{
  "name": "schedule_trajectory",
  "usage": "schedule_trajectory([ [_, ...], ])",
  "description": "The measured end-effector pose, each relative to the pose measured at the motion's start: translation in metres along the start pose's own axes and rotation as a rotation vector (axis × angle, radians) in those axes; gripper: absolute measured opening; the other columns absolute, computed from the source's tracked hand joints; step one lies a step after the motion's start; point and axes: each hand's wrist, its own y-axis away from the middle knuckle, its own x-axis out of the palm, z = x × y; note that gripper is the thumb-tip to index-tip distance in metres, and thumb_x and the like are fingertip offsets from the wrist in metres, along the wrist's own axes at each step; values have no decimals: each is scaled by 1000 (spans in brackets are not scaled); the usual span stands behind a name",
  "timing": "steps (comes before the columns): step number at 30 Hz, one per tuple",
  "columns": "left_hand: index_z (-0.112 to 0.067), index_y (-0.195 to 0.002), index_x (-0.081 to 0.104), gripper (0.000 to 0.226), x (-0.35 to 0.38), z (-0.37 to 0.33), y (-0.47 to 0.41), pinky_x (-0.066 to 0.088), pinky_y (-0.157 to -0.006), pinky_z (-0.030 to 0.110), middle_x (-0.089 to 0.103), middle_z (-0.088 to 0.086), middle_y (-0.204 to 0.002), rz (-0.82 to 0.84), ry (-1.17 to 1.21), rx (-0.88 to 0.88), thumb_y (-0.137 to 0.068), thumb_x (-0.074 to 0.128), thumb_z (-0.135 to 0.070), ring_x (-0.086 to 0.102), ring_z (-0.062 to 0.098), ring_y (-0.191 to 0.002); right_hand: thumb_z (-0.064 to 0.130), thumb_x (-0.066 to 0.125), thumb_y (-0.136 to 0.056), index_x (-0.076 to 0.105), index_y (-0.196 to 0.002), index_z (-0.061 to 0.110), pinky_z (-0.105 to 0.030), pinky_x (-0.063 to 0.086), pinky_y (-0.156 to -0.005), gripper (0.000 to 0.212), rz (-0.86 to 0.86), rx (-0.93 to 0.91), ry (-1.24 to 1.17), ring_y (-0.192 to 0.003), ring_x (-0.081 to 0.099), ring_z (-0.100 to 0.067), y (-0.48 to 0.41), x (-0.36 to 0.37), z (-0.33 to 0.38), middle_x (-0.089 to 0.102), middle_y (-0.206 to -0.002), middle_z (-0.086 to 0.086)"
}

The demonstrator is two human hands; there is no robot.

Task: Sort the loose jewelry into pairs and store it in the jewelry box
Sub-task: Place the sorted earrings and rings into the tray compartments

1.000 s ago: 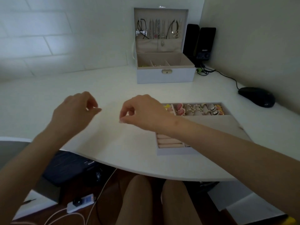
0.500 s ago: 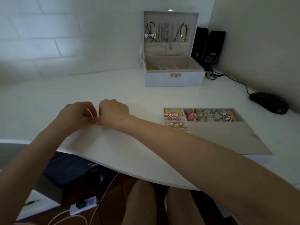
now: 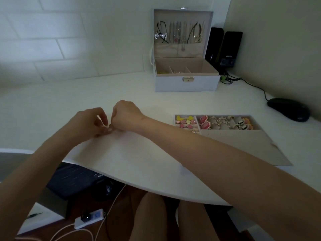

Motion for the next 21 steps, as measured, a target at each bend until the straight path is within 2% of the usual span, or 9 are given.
schedule_trajectory([
  [2,-16,-71,56,19,6,-11,6,38,-54,21,61,2,-69,-12,-4,39,-76,74,-12,57,15,-61,2,69,-77,68,-90,-2,-33,57,-78,14,36,-14,-38,-81,70,-26,12,-15,-3,71,-92,-16],
  [4,-16,-70,58,18,10,-24,15,45,-52,17,64,2,-66,-40,83,80,-76,74,-10,63,16,-55,-2,70,-76,66,-79,0,-34,59,-74,5,45,-37,-96,-75,71,-26,29,-35,-9,71,-83,-15],
  [6,-15,-70,61,15,13,-40,25,48,-51,10,66,1,-66,-39,208,128,-77,71,-5,64,11,-53,-1,73,-75,60,-69,6,-28,59,-67,16,19,-45,-162,-67,70,-21,50,-56,-20,66,-73,-9],
  [8,-13,-72,65,15,16,-57,34,51,-54,11,64,1,-71,-16,275,221,-80,67,-1,65,9,-58,1,76,-73,60,-70,7,-22,58,-62,17,-1,-43,-211,-61,67,-14,72,-75,-35,65,-69,-5],
  [11,-15,-75,68,20,22,-84,46,52,-57,13,62,3,-80,18,273,383,-81,63,3,64,8,-68,1,78,-71,66,-79,6,-23,59,-63,15,-52,-5,-240,-61,67,-12,104,-94,-59,69,-72,-5],
  [14,-18,-80,67,19,34,-104,56,51,-61,13,63,-1,-80,72,234,482,-81,63,1,62,4,-74,0,78,-69,69,-74,9,-18,56,-61,14,-107,20,-234,-61,67,-8,131,-100,-78,70,-70,-2],
  [19,-25,-76,59,19,54,-124,67,44,-62,15,55,-21,-67,41,146,626,-76,72,-11,54,-5,-63,1,78,-69,70,-69,21,-7,46,-64,22,-160,-27,-157,-65,61,3,160,-95,-98,66,-67,12],
  [21,-27,-76,61,17,60,-126,68,44,-64,22,52,-22,-68,35,98,667,-75,72,-15,49,-7,-63,2,78,-68,68,-67,26,-8,44,-63,26,-191,-52,-119,-64,59,5,164,-90,-104,65,-66,13],
])
